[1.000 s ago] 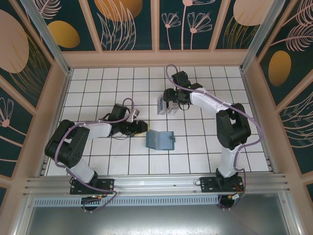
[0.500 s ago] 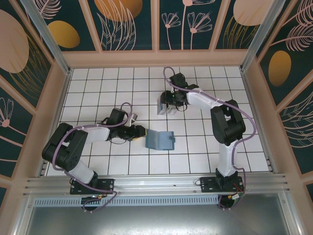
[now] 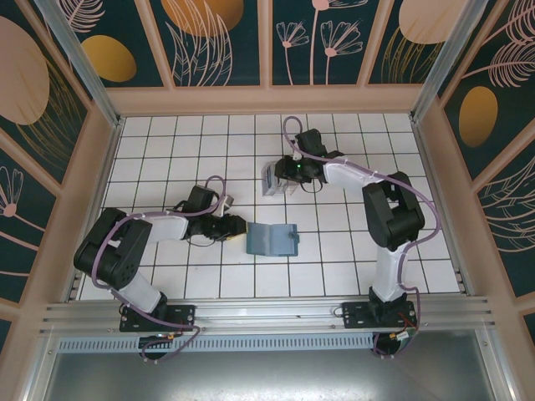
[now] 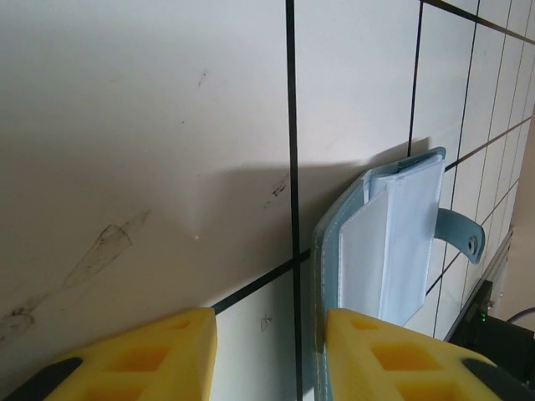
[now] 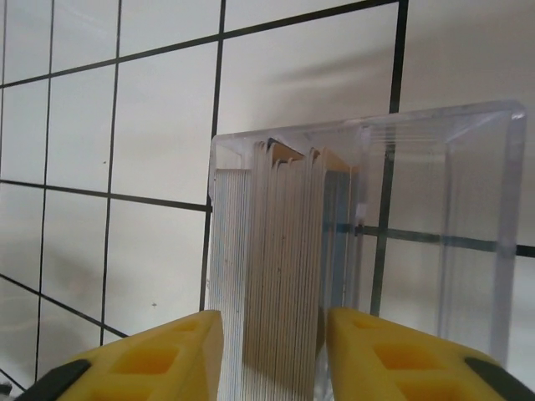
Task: Put the credit cards into the card holder
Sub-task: Pick up the credit card from the storage box.
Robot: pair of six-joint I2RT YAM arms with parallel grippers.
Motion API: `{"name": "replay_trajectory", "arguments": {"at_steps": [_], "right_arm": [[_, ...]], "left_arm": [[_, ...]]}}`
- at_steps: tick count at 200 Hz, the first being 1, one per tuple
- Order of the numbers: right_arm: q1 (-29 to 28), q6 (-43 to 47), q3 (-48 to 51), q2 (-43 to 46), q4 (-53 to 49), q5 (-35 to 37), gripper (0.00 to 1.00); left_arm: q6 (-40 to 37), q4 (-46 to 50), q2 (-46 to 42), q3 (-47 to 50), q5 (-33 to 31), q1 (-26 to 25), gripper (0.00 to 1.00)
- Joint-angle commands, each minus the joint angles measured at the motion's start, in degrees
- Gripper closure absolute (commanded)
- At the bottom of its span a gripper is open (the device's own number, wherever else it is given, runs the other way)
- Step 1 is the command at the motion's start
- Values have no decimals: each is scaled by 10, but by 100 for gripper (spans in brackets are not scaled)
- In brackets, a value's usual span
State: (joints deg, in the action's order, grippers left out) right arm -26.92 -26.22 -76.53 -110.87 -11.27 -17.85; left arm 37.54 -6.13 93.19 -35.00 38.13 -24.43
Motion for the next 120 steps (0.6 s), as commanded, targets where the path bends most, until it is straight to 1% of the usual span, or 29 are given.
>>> {"name": "replay_trajectory", "arguments": {"at_steps": [1,27,59,120], "right_arm": [[8,-5,16,32,39,-26,68],[13,-4,35,47,58,-35,74],[19,-9,53,59,82,-47,82],[24,-6,59,64,81,-50,91]], "left_arm": [[-4,16,18,-9,-9,2,64],[-5,23,20,-18,-10,2,67],[-7,31,25,-25,-10,2,69],[-12,38,27,-32,-8,2,70]]}}
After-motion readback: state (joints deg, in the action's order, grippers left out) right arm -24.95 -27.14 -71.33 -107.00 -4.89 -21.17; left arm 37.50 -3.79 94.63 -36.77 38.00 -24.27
